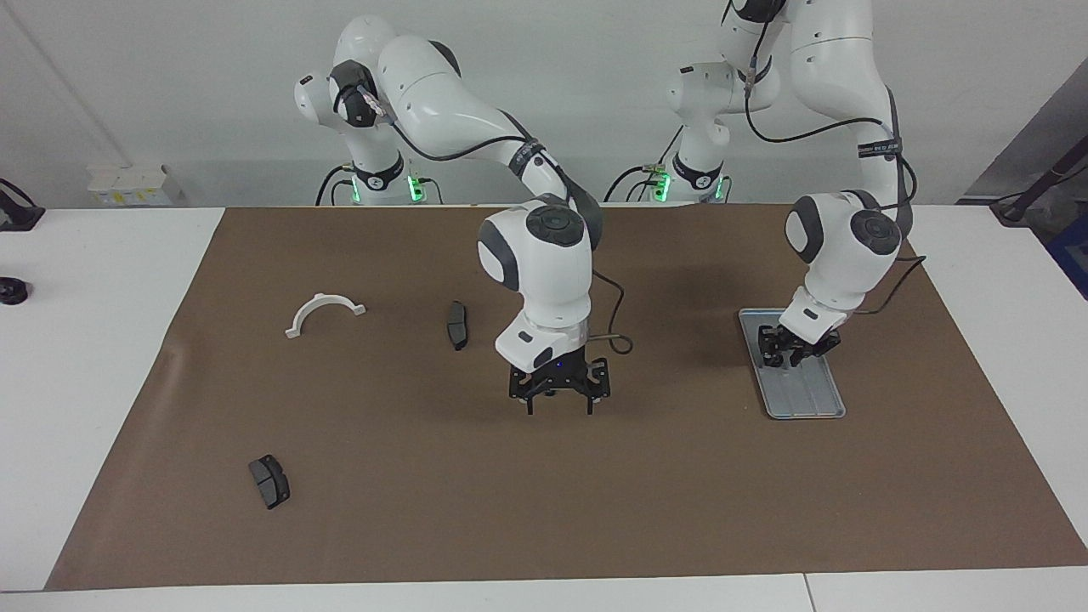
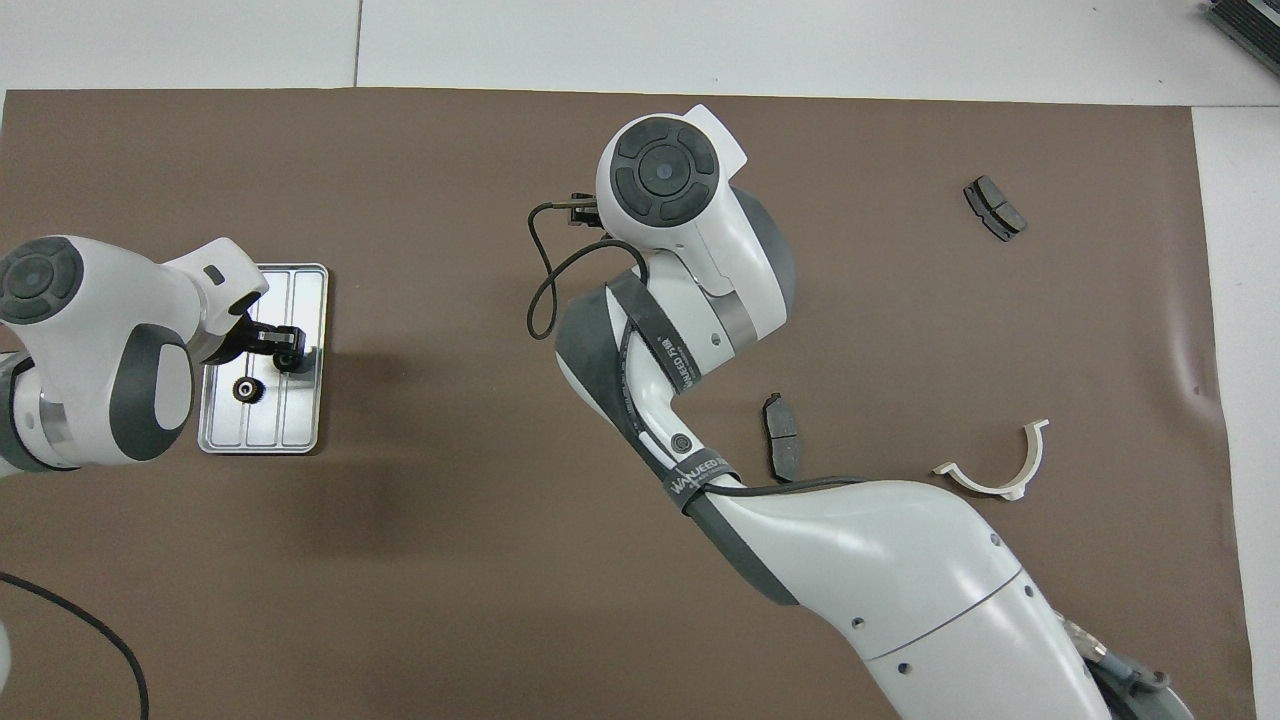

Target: Place bearing gear from tray to pile

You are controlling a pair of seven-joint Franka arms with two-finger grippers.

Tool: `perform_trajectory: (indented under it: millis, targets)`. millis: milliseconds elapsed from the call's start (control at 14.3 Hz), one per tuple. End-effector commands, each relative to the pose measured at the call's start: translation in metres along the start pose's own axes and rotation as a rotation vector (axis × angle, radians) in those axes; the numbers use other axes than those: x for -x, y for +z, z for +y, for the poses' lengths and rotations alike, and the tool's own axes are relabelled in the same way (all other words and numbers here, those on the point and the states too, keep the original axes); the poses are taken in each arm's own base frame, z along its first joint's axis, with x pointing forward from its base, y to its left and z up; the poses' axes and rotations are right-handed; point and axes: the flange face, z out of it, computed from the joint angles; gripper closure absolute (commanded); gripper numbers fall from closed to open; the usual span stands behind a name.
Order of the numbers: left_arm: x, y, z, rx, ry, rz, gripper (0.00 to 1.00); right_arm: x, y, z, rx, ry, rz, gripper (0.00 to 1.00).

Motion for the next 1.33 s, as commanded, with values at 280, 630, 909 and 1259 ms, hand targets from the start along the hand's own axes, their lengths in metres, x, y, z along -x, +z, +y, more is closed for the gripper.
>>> perform_trajectory:
  millis: [280,630,909,1259]
  targets:
    - [0.013,0.004,0.000,0.007,0.007,0.013,1.00,0.037,0.033,0.021,0.017,0.055,-0.121,0.00]
    - [0.001,-0.016,0.000,0.009,0.008,0.022,1.00,0.059,0.049,0.036,0.040,0.181,-0.140,0.00]
    - [-0.028,-0.074,-0.003,0.031,0.000,-0.015,1.00,0.060,0.051,0.037,0.040,0.185,-0.136,0.09]
    - [-0.044,-0.119,0.008,0.062,-0.007,-0.015,1.00,0.090,0.058,0.020,0.053,0.126,-0.165,0.20]
